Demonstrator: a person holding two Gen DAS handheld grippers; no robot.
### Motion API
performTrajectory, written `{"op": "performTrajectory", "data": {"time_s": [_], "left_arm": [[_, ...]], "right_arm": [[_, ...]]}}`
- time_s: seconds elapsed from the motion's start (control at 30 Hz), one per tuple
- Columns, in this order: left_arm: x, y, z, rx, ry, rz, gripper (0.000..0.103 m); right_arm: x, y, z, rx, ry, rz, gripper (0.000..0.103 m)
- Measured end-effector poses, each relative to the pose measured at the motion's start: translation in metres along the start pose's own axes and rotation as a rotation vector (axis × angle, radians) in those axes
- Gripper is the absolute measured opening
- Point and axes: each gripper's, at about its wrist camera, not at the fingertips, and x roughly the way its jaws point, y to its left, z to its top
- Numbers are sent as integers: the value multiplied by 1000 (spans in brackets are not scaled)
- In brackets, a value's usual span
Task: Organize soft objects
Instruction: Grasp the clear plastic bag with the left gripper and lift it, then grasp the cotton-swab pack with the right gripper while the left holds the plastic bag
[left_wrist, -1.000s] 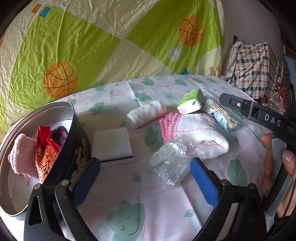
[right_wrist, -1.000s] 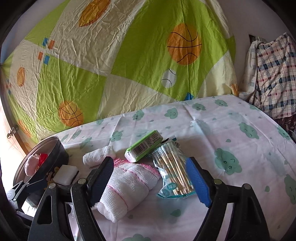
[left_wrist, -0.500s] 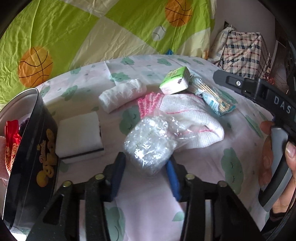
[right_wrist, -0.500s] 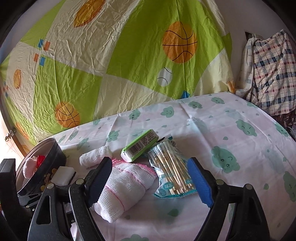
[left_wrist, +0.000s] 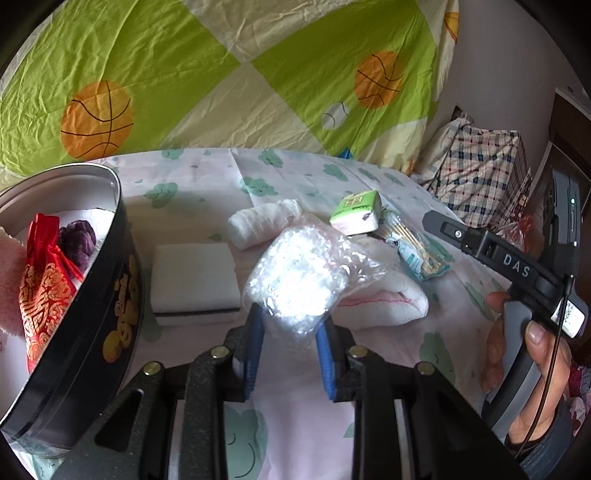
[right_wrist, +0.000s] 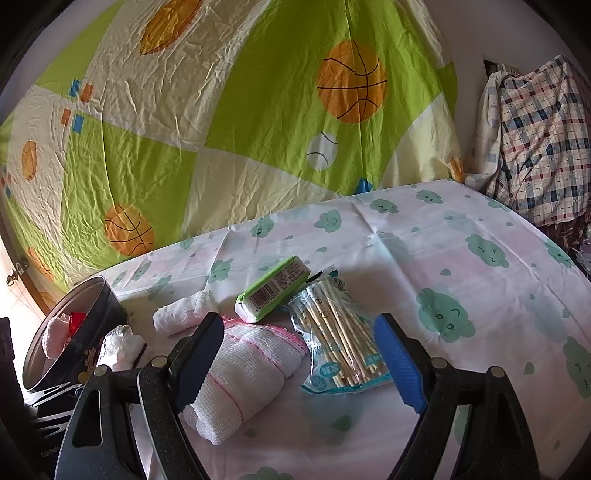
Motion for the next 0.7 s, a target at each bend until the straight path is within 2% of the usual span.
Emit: {"op": "performTrajectory", "data": {"time_s": [0.23,0.37,0.53,0.7], "left_arm": [[-2,3,3,-3,-16,32,23],[1,1,10,27,-37,57,22],[2,10,12,-7,-37,14,22],[-3,10,12,-10,-60,-4,22]], "right_arm": [[8,-6,1,26,31,12,85],[11,-3,11,-56,12,-61,85],[26,-11,26,-89,45,-103,85],[39,-20,24,-70,78,-111,85]]}}
